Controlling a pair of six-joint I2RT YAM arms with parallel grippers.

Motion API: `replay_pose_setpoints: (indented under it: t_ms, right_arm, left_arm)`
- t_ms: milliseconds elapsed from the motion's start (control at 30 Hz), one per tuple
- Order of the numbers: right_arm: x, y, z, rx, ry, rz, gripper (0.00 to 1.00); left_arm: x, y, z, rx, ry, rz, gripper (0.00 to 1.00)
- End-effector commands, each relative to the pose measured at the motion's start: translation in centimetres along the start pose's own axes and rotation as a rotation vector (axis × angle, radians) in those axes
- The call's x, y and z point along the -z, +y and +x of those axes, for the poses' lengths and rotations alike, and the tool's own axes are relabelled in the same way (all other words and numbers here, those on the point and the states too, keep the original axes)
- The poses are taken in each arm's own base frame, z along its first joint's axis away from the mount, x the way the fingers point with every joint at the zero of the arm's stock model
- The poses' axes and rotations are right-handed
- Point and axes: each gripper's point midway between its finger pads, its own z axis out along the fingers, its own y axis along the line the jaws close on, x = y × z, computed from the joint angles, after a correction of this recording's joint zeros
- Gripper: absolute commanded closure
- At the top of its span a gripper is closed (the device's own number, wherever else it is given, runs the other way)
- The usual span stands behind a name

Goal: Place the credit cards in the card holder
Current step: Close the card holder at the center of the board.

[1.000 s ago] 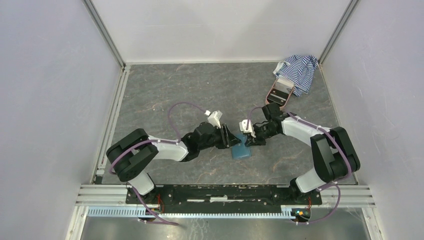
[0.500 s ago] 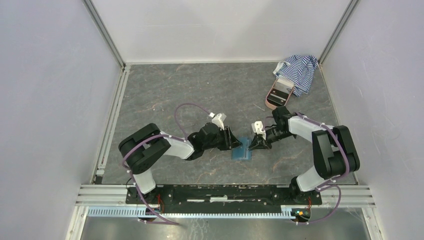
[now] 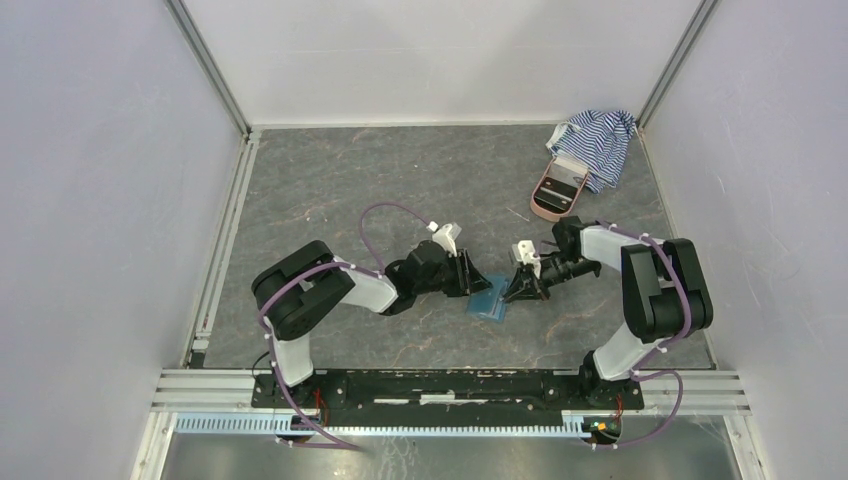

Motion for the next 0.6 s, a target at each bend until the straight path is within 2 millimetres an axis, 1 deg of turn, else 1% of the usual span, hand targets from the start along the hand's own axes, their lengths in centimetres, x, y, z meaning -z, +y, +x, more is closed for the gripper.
replay_pose_setpoints:
  t_ms: [0,133,233,300,400,567]
  right_arm:
    - [0.2,0.1,-2.3,-0.027,-0.116,0.006,1.0]
    - [0.5,0.7,-2.3,-0.056,-0.149,-0.002,1.0]
    - [0.7,1.1,-1.6,-0.09,-0.15,0.003,1.0]
    - [0.9,0.9,-0.9,-0.12,-0.127,0.017,1.0]
    - [1.0,0.6,0.0,-0.148,-0.096,0.056,1.0]
    - [1.2,0.3,-0.3,-0.139,-0.094,0.077,1.0]
  left_arm:
    - [0.0,0.1,0.6,-0.064,0.047,0.006,0.58]
    - [0.7,-0.6,0.6,-0.116,0.049,0.042,0.58]
    - [1.3,-1.1,0.7,-0.141,0.048,0.067,0.59]
    - [1.7,-1.4,0.9,-0.156,0.051,0.079,0.59]
    - [1.7,-2.0,1.3,-0.169,0.06,0.093,0.59]
    - [1.1,-2.9,2.1,-0.194,0.077,0.095,0.58]
